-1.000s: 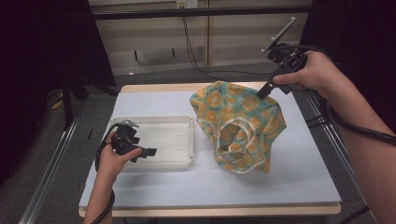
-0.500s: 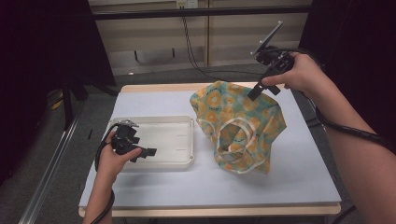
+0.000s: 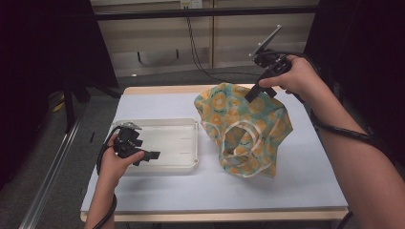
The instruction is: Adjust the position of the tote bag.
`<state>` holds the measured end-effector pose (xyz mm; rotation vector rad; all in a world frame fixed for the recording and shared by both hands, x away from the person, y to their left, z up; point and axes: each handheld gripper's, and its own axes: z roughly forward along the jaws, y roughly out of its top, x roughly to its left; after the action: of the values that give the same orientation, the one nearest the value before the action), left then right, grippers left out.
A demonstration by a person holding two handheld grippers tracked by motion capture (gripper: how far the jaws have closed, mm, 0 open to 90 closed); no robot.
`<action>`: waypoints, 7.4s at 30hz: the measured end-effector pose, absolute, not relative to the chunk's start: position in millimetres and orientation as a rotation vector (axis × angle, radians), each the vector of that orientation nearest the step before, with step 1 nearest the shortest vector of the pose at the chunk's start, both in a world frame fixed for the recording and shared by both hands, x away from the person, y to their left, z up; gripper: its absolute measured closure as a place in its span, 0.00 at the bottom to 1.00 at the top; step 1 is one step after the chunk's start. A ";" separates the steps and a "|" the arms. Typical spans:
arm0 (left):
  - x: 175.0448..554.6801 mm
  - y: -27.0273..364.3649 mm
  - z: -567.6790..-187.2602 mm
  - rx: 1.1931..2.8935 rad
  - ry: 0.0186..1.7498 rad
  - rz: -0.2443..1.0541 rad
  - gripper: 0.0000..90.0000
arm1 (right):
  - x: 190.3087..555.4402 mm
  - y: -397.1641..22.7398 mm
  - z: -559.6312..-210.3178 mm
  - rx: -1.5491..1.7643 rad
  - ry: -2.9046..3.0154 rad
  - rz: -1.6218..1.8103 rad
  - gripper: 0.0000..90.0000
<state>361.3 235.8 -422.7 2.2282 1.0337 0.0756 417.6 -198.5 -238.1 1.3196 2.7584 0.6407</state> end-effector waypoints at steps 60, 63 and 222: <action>361.9 232.0 -425.6 2.252 1.025 0.079 0.04 | 416.1 -182.0 -251.2 0.530 3.022 0.485 1.00; 362.2 232.5 -425.7 2.257 1.023 0.074 0.04 | 417.0 -179.5 -251.3 0.472 3.034 0.489 1.00; 435.4 94.0 -299.9 2.287 0.706 -0.052 0.98 | 405.7 -282.3 -253.7 1.373 2.627 0.749 1.00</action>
<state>435.4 94.0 -299.9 2.2871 0.7062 -0.0522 405.7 -282.3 -253.7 1.3734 2.6267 0.7492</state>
